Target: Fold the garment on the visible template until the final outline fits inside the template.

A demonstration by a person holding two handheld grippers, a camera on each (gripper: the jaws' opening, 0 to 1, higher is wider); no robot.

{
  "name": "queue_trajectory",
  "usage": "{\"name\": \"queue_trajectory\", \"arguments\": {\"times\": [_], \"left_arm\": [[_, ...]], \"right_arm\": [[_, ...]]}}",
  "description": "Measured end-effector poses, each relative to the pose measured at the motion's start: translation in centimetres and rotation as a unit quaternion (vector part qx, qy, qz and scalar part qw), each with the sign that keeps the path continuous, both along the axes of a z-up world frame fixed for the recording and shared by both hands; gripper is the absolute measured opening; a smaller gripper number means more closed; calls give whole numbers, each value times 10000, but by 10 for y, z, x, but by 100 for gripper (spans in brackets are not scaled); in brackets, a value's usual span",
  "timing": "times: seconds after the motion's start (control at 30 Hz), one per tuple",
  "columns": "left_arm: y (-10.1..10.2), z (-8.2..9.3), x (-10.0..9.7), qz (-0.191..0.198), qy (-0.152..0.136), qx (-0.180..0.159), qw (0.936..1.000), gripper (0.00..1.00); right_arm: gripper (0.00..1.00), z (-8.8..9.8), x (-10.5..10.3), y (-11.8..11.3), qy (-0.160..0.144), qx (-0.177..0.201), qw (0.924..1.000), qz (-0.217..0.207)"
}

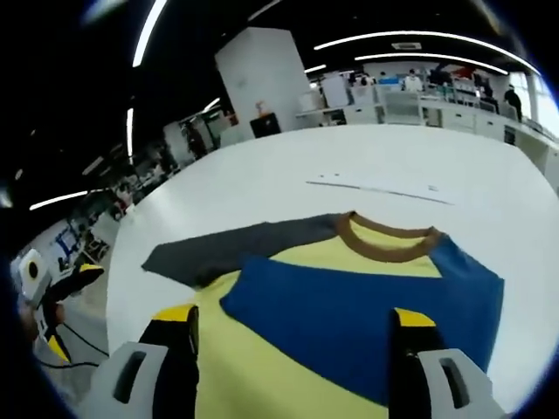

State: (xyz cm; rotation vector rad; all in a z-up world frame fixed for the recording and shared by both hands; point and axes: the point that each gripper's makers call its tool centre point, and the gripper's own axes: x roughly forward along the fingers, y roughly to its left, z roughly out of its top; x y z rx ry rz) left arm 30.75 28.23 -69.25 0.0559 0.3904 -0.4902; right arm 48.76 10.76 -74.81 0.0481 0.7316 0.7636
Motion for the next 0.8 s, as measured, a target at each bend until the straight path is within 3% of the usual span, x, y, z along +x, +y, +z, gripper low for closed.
{"name": "queue_trajectory", "arguments": {"times": [0.4,0.8], "left_arm": [[-7,3,-2,-47,21,12,10000,99],[-10,3,-3,-76,35,32,10000,99]], "right_arm": [[90,1,-9,-56,-32,-124,9997,-219],[71,-9,-20,-115,-7,-282,9985,-473]]}}
